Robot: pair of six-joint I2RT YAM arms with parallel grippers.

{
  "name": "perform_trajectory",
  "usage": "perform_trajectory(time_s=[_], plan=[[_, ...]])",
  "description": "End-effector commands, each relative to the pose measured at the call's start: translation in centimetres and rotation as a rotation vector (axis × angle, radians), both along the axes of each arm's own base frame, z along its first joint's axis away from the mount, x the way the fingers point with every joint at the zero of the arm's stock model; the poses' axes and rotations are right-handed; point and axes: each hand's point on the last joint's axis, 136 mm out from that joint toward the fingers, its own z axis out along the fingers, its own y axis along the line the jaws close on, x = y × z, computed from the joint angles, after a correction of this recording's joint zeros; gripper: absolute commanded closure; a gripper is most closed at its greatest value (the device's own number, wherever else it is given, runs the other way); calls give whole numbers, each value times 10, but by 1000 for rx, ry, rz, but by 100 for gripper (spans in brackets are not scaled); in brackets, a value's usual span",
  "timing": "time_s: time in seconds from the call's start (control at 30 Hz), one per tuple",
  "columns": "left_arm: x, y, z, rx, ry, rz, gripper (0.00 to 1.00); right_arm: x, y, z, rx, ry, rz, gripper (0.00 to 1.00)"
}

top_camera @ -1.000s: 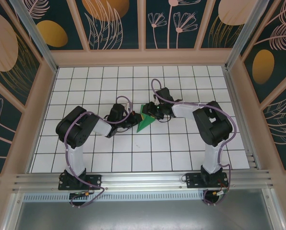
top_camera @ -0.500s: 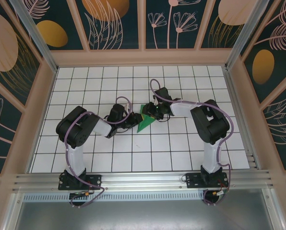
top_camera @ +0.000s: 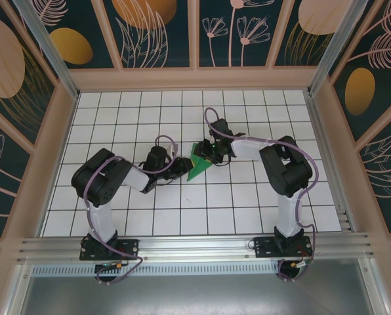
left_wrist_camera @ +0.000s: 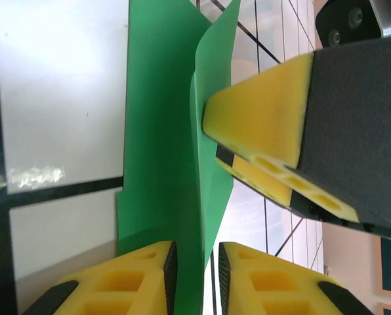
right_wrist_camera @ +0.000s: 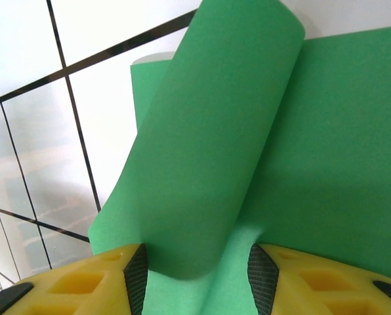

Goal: Fold a paper plane with a square sheet of paper (pick it up from the middle)
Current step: Fourth fold the wing at the center of the table.

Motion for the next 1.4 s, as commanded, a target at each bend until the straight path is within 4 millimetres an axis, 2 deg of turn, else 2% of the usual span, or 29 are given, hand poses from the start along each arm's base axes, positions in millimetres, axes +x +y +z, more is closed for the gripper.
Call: perform_trajectory(time_s=[0.0, 0.23, 0.37, 0.43, 0.67, 0.87, 1.03, 1.37], plan=[[-1, 8, 10, 18, -24, 24, 74, -15, -35, -53, -202, 104, -71, 50], [1, 21, 24, 80, -83, 61, 74, -20, -41, -62, -260, 124, -82, 50], [4, 8, 43, 14, -128, 15, 74, -22, -42, -65, -271, 132, -82, 50], [4, 2, 44, -16, -123, -1, 74, -23, -42, -66, -273, 135, -86, 50], [2, -11, 39, -36, -108, -56, 75, -24, -43, -67, -277, 148, -99, 50], [-2, -13, 24, 1, -74, -77, 76, -24, -44, -70, -287, 161, -110, 50], [1, -6, 9, 80, -56, -58, 78, -26, -48, -73, -298, 173, -120, 50], [9, 4, -3, 162, -53, -6, 84, -27, -49, -73, -304, 178, -124, 50]])
